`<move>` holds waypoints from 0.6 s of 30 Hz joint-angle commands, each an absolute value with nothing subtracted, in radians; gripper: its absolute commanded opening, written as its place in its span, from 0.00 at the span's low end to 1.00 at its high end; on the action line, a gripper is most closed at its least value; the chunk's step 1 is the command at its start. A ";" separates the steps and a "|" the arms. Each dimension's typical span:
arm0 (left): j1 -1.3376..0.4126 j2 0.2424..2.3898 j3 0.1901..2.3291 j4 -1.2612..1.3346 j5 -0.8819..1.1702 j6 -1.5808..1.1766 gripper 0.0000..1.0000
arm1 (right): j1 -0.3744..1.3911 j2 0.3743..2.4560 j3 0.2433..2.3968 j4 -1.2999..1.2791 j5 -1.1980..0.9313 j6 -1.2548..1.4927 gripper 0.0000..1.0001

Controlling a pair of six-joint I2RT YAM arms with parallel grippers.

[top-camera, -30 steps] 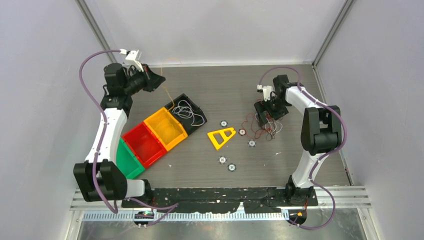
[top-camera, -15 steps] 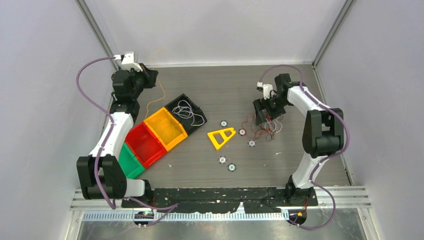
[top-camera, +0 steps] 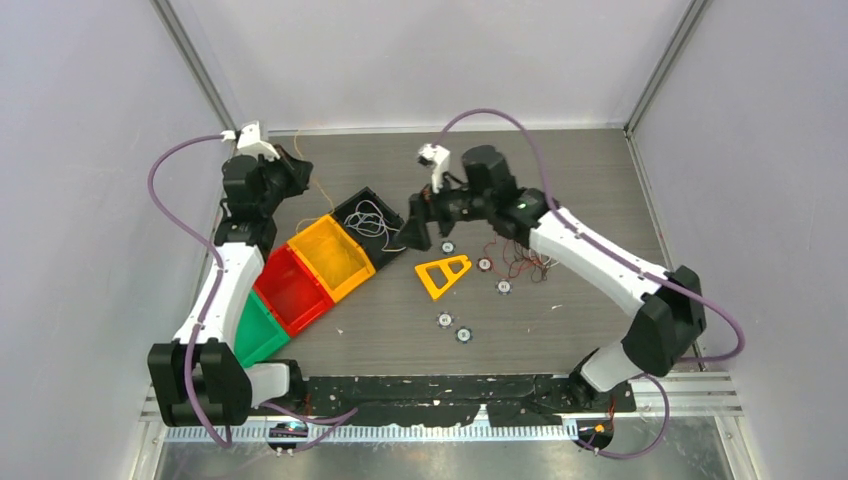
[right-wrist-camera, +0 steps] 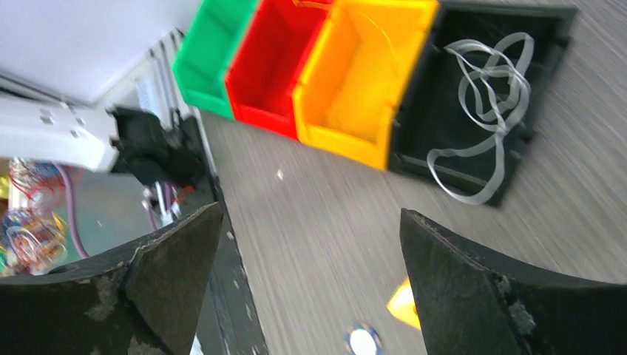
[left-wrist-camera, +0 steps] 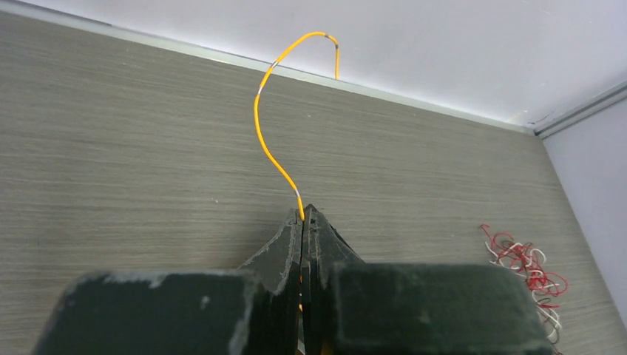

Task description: Untangle the cables

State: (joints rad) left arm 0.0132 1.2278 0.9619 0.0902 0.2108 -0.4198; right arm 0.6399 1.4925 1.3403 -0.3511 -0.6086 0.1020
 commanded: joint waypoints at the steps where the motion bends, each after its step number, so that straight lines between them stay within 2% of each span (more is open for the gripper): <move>1: 0.013 1.198 0.996 0.005 0.213 -0.542 0.00 | 0.764 1.633 1.403 0.034 -0.476 0.343 0.95; 4: 0.014 1.214 1.051 -0.105 0.208 -0.597 0.00 | 0.865 1.744 1.522 0.053 -0.356 0.374 0.95; 8: 0.016 1.225 1.106 -0.218 0.170 -0.619 0.00 | 0.932 1.871 1.633 0.104 -0.306 0.431 0.99; 14: 0.021 1.215 1.090 -0.201 0.197 -0.680 0.00 | 0.964 2.024 1.750 0.121 -0.224 0.553 0.99; 18: 0.037 1.214 1.076 -0.187 0.184 -0.683 0.00 | 0.969 2.069 1.807 0.096 -0.185 0.625 0.93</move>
State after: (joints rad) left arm 0.0181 1.2274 1.0676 -0.1974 0.1917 -0.6518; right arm 0.9733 2.0487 1.7138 0.0490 -0.2729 0.5156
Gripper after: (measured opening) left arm 0.007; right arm 0.952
